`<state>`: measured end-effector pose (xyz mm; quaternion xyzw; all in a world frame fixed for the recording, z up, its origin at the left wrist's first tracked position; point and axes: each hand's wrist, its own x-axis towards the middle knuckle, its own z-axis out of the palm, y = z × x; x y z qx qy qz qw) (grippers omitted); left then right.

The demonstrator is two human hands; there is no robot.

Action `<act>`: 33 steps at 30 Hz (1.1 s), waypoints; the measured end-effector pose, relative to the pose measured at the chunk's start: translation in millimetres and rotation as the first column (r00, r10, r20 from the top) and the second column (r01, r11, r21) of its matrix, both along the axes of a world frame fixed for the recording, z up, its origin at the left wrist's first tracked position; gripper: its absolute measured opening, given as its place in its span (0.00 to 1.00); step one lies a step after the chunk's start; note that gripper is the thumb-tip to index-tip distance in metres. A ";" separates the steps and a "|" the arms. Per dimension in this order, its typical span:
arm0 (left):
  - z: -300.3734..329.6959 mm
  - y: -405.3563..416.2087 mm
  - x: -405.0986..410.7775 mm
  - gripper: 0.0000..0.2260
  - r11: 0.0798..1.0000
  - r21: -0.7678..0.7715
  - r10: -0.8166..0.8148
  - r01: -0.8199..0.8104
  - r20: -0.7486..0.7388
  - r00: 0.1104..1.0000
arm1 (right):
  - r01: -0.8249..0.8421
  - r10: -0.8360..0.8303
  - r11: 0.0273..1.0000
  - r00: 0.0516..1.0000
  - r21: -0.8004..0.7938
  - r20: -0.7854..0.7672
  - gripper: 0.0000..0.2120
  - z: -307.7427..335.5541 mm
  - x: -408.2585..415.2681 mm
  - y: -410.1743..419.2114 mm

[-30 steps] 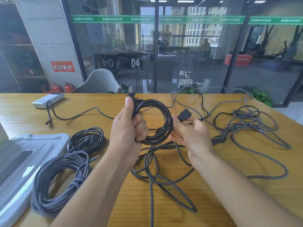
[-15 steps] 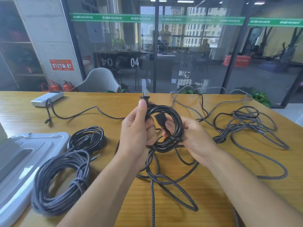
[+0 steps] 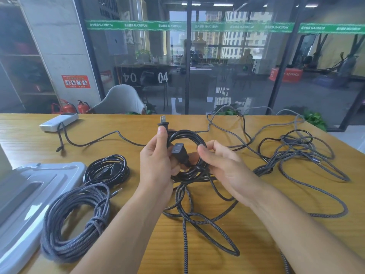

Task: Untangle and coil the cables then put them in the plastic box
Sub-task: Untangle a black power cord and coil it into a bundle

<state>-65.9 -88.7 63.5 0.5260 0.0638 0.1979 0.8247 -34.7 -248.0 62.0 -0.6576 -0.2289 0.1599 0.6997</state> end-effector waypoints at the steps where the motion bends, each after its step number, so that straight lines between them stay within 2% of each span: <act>1: -0.6 1.1 0.5 0.19 1.000 0.001 0.007 -0.007 -0.005 1.000 | 0.033 -0.032 0.999 0.999 0.012 -0.006 0.30 1.3 -2.0 1.3; 7: -1.6 -2.7 2.6 0.18 0.998 0.056 0.018 -0.021 0.047 0.999 | 0.106 -0.115 0.978 0.993 0.182 0.038 0.26 3.8 -5.7 7.0; 13: 1.0 -5.5 -1.1 0.16 0.998 0.044 0.034 -0.035 0.025 0.999 | -0.053 0.018 0.994 0.947 0.099 0.322 0.25 -0.2 -7.6 8.2; 20: -0.7 -4.7 0.4 0.16 0.999 0.045 0.018 -0.020 0.047 0.999 | 0.154 -0.183 0.983 0.867 0.100 0.463 0.13 -4.1 -10.8 18.0; 22: -1.9 -3.5 0.5 0.17 0.998 0.054 0.034 -0.036 0.041 0.999 | 0.297 -0.279 0.953 0.790 0.056 0.546 0.13 -7.9 -10.2 18.9; 24: -2.3 -2.1 0.8 0.18 0.996 0.061 0.060 -0.062 0.033 0.998 | 0.485 -0.395 0.873 0.640 0.052 0.660 0.14 -8.2 -7.7 16.7; 25: -2.4 -1.9 0.9 0.18 0.995 0.066 0.071 -0.072 0.028 0.997 | 0.536 -0.423 0.842 0.577 0.066 0.698 0.14 -7.3 -6.9 15.2; 27: -1.7 -2.5 0.8 0.17 0.994 0.080 0.074 -0.076 0.029 0.997 | 0.547 -0.430 0.832 0.530 0.092 0.731 0.12 -8.1 -6.3 13.7; 29: -1.9 -1.2 1.8 0.17 0.994 0.088 0.068 -0.070 0.026 0.997 | 0.522 -0.434 0.845 0.550 0.112 0.714 0.10 -9.5 -7.3 13.4; 33: -0.8 4.9 3.2 0.16 0.996 0.075 0.040 -0.042 0.021 0.999 | 0.427 -0.474 0.876 0.675 0.225 0.565 0.08 -5.9 -8.1 10.1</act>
